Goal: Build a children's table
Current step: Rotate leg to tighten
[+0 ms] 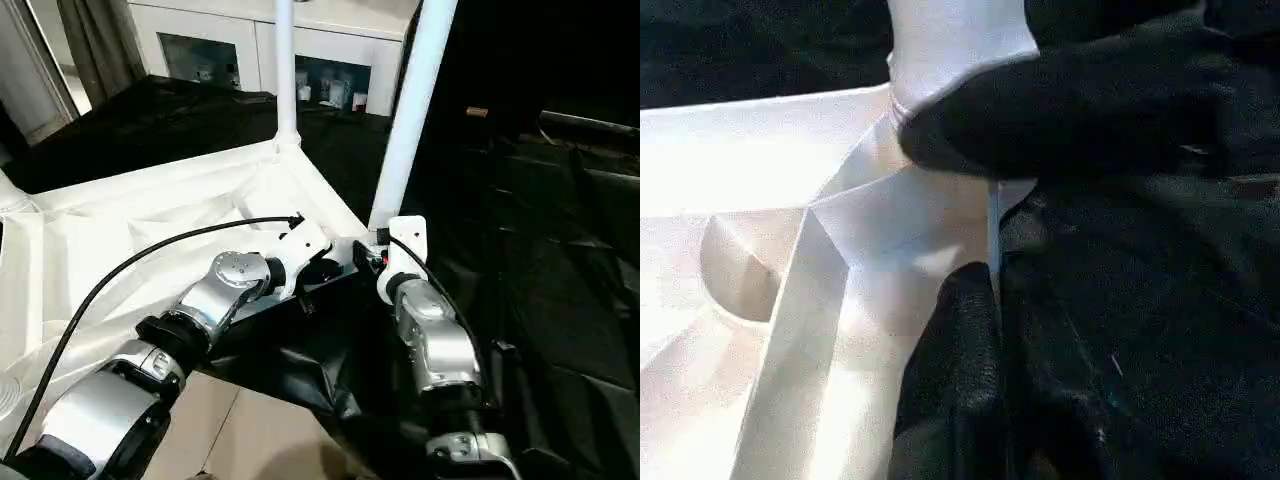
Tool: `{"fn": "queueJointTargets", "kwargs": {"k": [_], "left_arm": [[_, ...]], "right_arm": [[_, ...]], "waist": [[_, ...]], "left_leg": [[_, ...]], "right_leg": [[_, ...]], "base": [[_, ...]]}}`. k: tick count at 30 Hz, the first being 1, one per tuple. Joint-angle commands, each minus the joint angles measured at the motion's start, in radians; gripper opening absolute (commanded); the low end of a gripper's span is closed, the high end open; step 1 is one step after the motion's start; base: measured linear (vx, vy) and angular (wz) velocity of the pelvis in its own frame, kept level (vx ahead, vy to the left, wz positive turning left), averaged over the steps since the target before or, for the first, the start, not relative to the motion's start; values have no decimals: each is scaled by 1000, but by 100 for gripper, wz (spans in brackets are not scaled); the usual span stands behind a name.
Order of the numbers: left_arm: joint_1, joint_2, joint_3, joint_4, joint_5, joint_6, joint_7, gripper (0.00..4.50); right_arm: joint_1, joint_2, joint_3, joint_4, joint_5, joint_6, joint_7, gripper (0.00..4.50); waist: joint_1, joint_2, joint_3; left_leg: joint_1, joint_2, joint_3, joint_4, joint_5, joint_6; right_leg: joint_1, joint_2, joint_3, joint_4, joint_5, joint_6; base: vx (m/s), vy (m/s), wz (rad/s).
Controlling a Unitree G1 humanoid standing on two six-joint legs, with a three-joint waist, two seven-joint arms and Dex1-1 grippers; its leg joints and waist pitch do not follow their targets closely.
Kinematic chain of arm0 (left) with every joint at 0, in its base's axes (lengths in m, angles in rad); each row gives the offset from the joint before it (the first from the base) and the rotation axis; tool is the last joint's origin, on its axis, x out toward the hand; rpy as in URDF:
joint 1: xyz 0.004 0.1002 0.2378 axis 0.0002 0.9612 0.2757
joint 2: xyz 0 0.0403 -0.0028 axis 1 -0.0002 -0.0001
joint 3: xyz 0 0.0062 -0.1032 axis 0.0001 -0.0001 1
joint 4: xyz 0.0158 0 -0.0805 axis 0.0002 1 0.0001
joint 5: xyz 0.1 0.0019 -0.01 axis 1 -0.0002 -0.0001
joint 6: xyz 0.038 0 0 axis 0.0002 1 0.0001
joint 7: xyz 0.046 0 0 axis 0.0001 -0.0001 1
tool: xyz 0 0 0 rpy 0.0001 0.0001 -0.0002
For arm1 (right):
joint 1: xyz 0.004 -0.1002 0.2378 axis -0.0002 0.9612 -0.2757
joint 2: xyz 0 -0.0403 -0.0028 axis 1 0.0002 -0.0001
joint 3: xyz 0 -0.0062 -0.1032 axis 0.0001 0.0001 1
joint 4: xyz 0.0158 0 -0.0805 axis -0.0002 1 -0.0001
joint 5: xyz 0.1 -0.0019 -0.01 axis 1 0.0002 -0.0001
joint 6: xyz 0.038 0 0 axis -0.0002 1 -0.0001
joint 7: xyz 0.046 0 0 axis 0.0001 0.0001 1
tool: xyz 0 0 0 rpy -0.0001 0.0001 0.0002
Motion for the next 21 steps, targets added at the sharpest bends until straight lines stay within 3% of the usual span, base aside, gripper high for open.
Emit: {"fn": "queueJointTargets", "kwargs": {"k": [1, 5, 8, 20, 21], "left_arm": [[-12, 0, 11, -29, -36, -77, -69, 0], [12, 34, 7, -76, -66, -109, -190, 0], [37, 67, -7, -119, -85, -115, -292, 0], [126, 156, -20, -259, -143, -82, -515, 0], [136, 163, -19, -271, -144, -78, -522, 0]], "right_arm": [[14, -70, 54, -95, 14, 20, 133, 426], [73, -227, 111, -197, 25, 83, 331, 436], [103, -306, 107, -246, 42, 84, 423, 436], [127, -376, 99, -303, 118, 107, 570, 436], [130, -377, 99, -306, 124, 107, 578, 410]], "waist": [[4, -20, -73], [8, -23, -70], [13, -22, -70], [16, -23, -67], [18, -22, -67]], "left_leg": [[-2, 15, 0, -62, -132, 93], [-6, 14, 1, -60, -137, 115], [-4, 18, 0, -60, -144, 114], [0, 23, 0, -63, -167, 96], [1, 25, -1, -64, -170, 92]], "right_leg": [[67, -57, 51, -70, -283, -143], [67, -57, 51, -72, -308, -131], [66, -59, 51, -75, -334, -132], [56, -62, 51, -78, -382, -130], [57, -64, 51, -78, -385, -130]], "base": [[0, 0, 0], [0, 0, 0], [0, 0, 0], [0, 0, 0], [0, 0, 0]]}}
